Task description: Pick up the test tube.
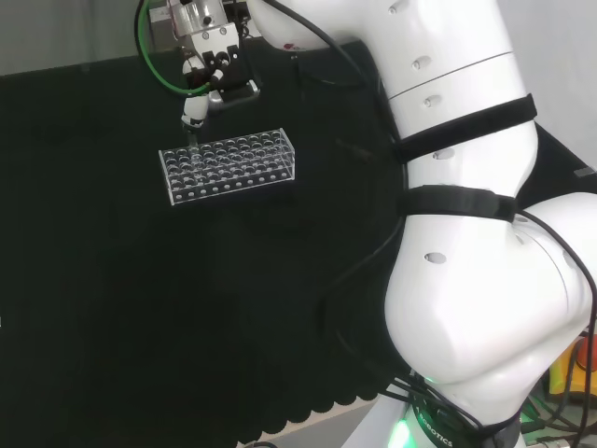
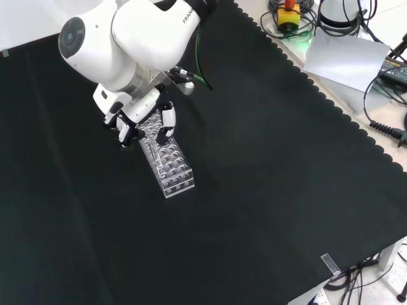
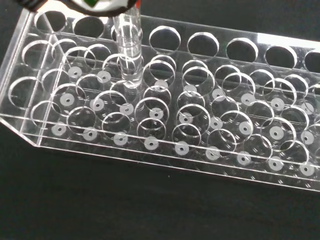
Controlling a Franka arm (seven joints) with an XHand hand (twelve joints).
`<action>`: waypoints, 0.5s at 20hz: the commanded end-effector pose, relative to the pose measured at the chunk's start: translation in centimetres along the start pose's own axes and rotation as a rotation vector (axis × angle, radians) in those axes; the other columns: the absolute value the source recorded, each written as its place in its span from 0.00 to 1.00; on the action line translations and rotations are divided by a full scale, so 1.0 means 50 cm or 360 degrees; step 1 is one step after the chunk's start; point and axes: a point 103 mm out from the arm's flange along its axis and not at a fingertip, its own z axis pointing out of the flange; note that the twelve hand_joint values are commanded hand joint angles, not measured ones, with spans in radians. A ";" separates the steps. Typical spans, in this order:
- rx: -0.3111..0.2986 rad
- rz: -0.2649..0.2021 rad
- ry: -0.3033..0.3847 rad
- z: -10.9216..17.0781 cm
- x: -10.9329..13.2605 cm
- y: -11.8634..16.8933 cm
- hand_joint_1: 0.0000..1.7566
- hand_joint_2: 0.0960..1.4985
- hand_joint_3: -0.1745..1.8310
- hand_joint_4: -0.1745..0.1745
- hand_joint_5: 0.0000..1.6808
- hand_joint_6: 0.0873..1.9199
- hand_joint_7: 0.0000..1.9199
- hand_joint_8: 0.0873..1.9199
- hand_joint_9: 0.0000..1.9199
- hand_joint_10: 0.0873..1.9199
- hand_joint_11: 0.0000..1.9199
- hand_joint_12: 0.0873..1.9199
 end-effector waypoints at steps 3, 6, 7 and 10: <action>0.0024 0.0007 0.0008 0.007 0.017 0.004 0.49 0.44 0.38 0.13 0.32 0.34 0.52 0.41 0.42 0.35 0.12 0.76; 0.0029 0.0002 0.0008 0.009 0.020 0.006 0.50 0.44 0.38 0.12 0.34 0.35 0.55 0.40 0.44 0.34 0.13 0.76; 0.0025 -0.0002 0.0014 0.010 0.019 0.006 0.50 0.44 0.39 0.12 0.35 0.36 0.56 0.40 0.45 0.34 0.13 0.76; 0.0025 -0.0004 0.0024 0.014 0.024 0.009 0.51 0.43 0.39 0.11 0.38 0.36 0.58 0.39 0.46 0.33 0.14 0.75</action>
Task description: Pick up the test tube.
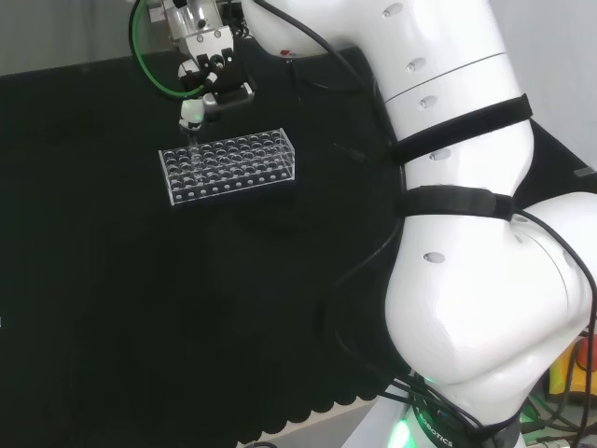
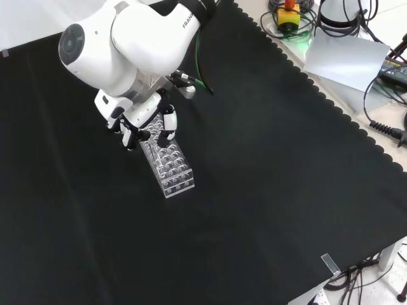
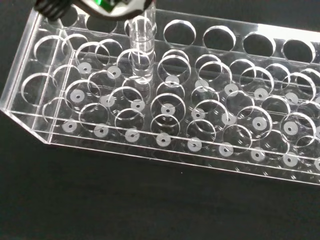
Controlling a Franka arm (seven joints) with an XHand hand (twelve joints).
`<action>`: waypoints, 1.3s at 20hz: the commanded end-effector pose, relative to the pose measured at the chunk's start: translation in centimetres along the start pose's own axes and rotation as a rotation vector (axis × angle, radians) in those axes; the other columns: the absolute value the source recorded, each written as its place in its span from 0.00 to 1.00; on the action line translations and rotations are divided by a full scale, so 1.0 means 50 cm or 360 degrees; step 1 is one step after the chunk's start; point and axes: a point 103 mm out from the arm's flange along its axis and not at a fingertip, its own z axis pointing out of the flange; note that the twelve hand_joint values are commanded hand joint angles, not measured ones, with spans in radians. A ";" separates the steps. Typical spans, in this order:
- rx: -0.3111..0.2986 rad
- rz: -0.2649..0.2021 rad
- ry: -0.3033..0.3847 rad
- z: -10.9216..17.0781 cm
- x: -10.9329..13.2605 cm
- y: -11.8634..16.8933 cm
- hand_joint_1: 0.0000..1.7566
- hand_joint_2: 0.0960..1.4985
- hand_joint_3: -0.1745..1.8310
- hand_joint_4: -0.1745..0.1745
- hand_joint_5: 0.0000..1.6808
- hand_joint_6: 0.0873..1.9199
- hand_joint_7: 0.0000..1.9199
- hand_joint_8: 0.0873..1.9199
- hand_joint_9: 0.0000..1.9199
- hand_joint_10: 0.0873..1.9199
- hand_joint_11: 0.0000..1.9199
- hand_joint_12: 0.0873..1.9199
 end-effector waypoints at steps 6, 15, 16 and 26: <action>0.0010 -0.0027 0.0057 0.029 0.026 0.014 0.52 0.43 0.40 0.11 0.39 0.37 0.60 0.39 0.48 0.33 0.15 0.75; -0.0054 -0.0053 0.0077 0.019 0.065 0.012 0.55 0.42 0.41 0.03 0.49 0.35 0.69 0.35 0.57 0.30 0.20 0.73; -0.0068 -0.0053 0.0059 0.014 0.072 0.012 0.59 0.47 0.36 0.12 0.56 0.37 0.73 0.33 0.61 0.30 0.23 0.72; -0.0241 0.0010 0.0284 -0.022 0.076 0.005 0.69 0.48 0.33 0.00 0.72 0.34 0.85 0.31 0.78 0.31 0.54 0.55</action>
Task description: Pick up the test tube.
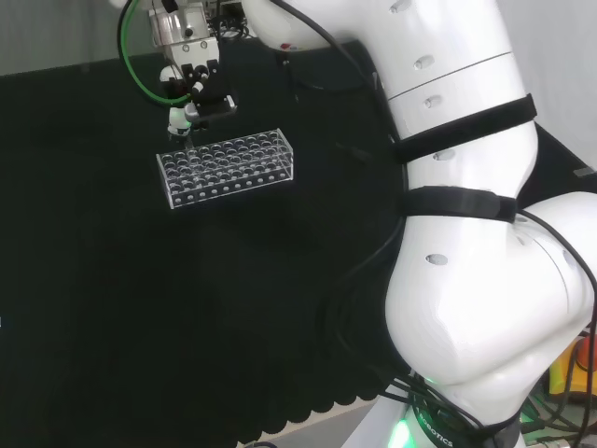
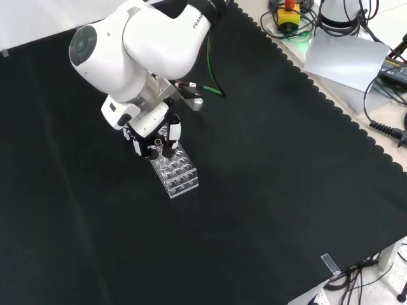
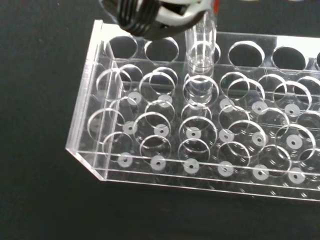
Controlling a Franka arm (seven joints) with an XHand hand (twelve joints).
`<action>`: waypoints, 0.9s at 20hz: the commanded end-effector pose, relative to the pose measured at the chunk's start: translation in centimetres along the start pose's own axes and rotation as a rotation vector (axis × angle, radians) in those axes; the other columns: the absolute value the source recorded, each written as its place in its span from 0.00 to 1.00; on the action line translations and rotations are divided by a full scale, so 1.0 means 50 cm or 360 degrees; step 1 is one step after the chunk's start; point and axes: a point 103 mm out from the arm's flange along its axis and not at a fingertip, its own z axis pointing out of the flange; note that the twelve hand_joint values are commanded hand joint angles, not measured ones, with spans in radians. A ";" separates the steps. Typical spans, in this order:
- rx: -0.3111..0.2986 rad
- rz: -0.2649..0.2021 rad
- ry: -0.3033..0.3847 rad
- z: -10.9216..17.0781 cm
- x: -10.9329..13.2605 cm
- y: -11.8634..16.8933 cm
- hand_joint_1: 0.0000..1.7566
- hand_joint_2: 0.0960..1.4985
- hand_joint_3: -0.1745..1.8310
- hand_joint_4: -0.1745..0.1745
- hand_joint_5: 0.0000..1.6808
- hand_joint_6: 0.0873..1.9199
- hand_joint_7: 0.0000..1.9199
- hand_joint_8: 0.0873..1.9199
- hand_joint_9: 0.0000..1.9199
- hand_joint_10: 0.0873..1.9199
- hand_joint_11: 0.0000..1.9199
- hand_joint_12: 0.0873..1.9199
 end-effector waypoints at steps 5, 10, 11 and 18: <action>-0.0119 0.0100 0.0243 -0.044 -0.003 -0.005 0.69 0.46 0.36 0.00 0.74 0.32 0.85 0.31 0.79 0.30 0.57 0.53; -0.0111 0.0127 0.0285 -0.070 -0.019 -0.015 0.69 0.44 0.37 0.00 0.75 0.30 0.86 0.30 0.79 0.30 0.57 0.53; -0.0111 0.0131 0.0294 -0.077 -0.023 -0.018 0.69 0.44 0.37 0.00 0.75 0.30 0.86 0.30 0.79 0.29 0.57 0.53; -0.0148 0.0161 0.0417 -0.135 -0.054 -0.045 0.69 0.43 0.38 0.00 0.76 0.29 0.86 0.30 0.80 0.29 0.57 0.53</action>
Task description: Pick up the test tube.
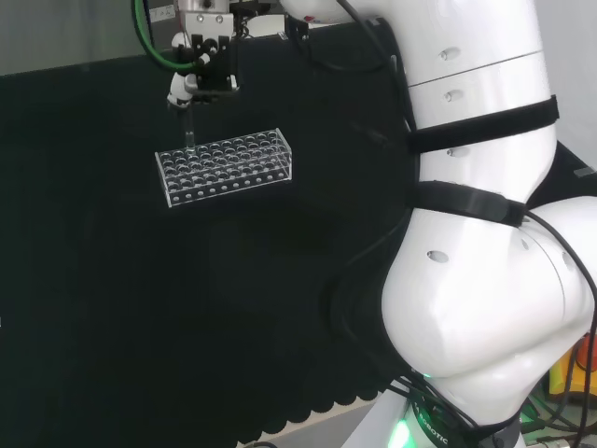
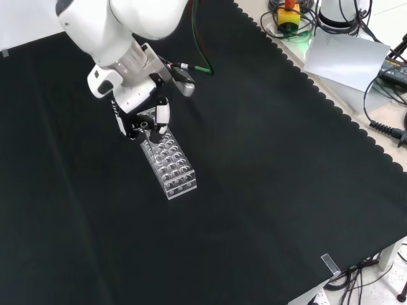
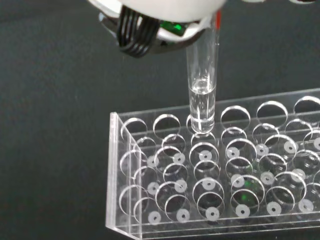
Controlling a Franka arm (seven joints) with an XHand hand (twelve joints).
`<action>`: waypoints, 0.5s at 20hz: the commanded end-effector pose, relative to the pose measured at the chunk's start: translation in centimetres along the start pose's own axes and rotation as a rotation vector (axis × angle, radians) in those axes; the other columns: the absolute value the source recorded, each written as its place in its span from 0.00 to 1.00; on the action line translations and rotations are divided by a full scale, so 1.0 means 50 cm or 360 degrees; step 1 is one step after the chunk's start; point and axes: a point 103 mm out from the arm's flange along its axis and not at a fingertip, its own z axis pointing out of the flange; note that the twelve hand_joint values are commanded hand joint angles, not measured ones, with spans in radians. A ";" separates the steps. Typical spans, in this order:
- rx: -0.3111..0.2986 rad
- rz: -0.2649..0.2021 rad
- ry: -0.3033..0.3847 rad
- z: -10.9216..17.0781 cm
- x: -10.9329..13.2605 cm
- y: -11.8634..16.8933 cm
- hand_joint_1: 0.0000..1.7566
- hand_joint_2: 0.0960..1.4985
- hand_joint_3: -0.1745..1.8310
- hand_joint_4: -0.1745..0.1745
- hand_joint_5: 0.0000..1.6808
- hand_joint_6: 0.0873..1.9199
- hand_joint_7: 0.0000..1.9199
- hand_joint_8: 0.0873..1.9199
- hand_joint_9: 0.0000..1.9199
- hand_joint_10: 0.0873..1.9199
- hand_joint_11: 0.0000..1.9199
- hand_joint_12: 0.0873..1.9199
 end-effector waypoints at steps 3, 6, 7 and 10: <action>-0.0051 0.0013 0.0128 -0.081 -0.019 -0.028 0.69 0.43 0.38 0.00 0.76 0.29 0.86 0.30 0.80 0.29 0.57 0.53; -0.0090 0.0009 0.0159 -0.122 -0.028 -0.043 0.69 0.43 0.38 0.00 0.76 0.29 0.86 0.30 0.80 0.29 0.57 0.53; -0.0104 0.0008 0.0165 -0.135 -0.032 -0.049 0.69 0.43 0.38 0.00 0.76 0.29 0.86 0.30 0.80 0.29 0.57 0.53; -0.0150 0.0008 0.0186 -0.179 -0.050 -0.071 0.69 0.43 0.38 0.00 0.76 0.29 0.86 0.29 0.80 0.29 0.57 0.53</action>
